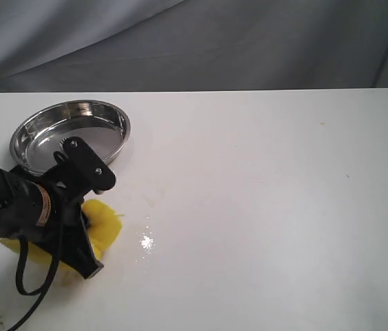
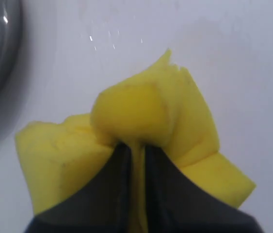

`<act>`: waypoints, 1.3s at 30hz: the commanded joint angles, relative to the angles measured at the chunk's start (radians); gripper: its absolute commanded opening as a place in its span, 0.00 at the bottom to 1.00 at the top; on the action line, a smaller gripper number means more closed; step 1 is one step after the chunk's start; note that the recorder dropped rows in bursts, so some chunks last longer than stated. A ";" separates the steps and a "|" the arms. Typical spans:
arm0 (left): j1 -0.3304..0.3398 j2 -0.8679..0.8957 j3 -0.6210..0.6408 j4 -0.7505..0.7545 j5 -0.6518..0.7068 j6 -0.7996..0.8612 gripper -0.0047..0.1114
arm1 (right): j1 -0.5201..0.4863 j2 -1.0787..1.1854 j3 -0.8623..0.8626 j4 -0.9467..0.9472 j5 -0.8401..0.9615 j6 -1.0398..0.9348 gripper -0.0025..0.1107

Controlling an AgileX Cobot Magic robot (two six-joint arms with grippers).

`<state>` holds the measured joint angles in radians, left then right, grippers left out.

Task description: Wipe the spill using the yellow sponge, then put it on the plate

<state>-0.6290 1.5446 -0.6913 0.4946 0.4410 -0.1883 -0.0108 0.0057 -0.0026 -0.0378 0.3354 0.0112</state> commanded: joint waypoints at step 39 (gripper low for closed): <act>0.001 0.196 0.002 -0.254 0.028 0.093 0.04 | 0.002 -0.006 0.003 0.003 -0.002 -0.003 0.02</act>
<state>-0.6290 1.6900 -0.6932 0.2396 0.5459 -0.0974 -0.0108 0.0057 -0.0026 -0.0378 0.3354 0.0112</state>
